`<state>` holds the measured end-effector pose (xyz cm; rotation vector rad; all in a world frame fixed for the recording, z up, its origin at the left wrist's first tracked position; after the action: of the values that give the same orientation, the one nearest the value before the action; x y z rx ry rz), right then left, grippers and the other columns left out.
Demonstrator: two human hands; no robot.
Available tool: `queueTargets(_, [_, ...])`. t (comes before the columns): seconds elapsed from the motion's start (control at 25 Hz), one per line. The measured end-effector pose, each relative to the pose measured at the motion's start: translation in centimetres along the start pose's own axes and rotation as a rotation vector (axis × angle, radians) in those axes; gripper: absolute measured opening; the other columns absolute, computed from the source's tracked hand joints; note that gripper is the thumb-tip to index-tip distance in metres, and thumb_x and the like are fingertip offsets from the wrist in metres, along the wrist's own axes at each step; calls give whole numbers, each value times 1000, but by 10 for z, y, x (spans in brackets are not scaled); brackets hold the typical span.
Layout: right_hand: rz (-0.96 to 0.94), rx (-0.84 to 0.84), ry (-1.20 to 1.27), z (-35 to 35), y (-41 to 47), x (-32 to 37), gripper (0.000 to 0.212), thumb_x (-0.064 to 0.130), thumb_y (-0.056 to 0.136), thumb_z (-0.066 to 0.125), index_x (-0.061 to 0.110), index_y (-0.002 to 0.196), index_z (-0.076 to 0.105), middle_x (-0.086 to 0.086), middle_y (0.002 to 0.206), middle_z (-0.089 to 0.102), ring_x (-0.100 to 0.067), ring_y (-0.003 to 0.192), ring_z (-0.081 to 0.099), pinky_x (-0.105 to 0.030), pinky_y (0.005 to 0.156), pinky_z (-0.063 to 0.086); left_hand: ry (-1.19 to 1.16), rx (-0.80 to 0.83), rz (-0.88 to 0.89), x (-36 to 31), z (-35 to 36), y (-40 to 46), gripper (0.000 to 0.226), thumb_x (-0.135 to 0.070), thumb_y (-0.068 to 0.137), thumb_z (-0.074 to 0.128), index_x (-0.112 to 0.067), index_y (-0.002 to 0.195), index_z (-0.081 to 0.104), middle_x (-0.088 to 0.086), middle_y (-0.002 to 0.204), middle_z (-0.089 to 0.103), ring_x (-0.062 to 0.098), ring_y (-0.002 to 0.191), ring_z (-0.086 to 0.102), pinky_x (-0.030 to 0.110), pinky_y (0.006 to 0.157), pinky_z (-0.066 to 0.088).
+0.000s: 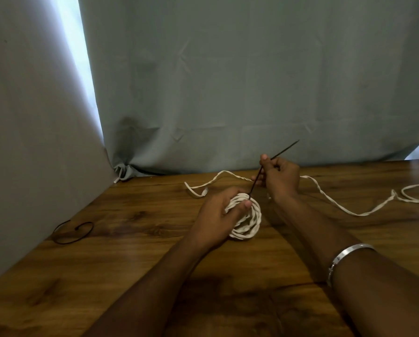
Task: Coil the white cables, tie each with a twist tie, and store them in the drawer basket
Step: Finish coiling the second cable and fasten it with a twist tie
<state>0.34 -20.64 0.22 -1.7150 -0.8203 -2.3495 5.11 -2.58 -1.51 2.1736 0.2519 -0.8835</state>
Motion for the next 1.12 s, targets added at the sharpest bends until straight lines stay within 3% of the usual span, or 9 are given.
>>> queueTargets(0.12, [9,105,70,9,-7,9,28,29,98,69,3,89,68,-8,68,69,-15,52,69,-25,49,58,-94,-45,-36,8,-13,0,13,-27,102,63,-21,110,71,0,101,77,15,97,73,47,90,59])
queueTargets(0.28, [21,275,107,25,-23,16,32,35,89,77,9,107,72,-3,86,77,-16,59,71,-26,56,59,-190,-135,-38,14,-21,5,11,-25,100,63,-26,108,72,6,102,77,27,98,73,54,92,57])
queueTargets(0.36, [6,355,105,29,-29,18,30,33,88,77,7,102,74,-4,82,77,-16,61,70,-26,58,59,-213,-129,-45,13,-20,5,14,-23,101,62,-30,109,72,5,103,77,27,98,73,56,92,57])
queueTargets(0.48, [-49,551,41,41,-40,19,24,27,87,76,4,80,75,-3,69,74,-12,61,68,-23,60,56,-241,-126,-69,17,-19,6,16,-26,101,62,-24,114,70,7,106,76,30,101,73,61,94,56])
queueTargets(0.76, [-72,510,-21,43,-41,16,32,24,94,73,5,68,70,-1,58,69,-6,51,62,-18,51,48,-160,-181,-59,16,-24,5,23,-28,100,64,-20,121,60,2,109,74,20,103,72,56,93,56])
queueTargets(0.88, [101,534,21,42,-39,4,42,35,85,82,-6,87,74,-19,83,77,-27,75,74,-36,75,62,-101,-175,6,6,-27,3,21,-21,103,62,-20,123,61,-1,107,75,14,100,72,48,91,58])
queueTargets(0.96, [254,575,27,44,-42,-6,50,40,79,84,-3,103,76,-21,99,78,-36,93,75,-46,90,60,-97,-176,39,-1,-28,2,25,-19,103,62,-21,127,61,-2,109,75,13,102,72,44,91,58])
queueTargets(1.04, [335,601,62,46,-45,-11,45,38,81,81,1,107,78,-17,103,79,-31,92,75,-42,88,59,-83,-177,71,-4,-29,1,23,-16,102,63,-19,125,63,-1,109,75,16,103,72,47,92,57])
queueTargets(1.12, [347,589,100,47,-47,-10,30,33,87,78,4,97,80,-14,95,80,-26,83,75,-36,79,61,-68,-184,77,-2,-29,2,19,-17,101,64,-19,120,63,0,106,75,18,100,72,51,89,57])
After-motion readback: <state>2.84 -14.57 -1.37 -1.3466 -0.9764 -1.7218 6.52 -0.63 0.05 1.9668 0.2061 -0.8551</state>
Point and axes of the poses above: each hand's wrist, its own y-axis towards the middle knuckle, its own z-axis out of the palm, x = y × z, the point moved 8 cm from there along y, towards the middle knuckle
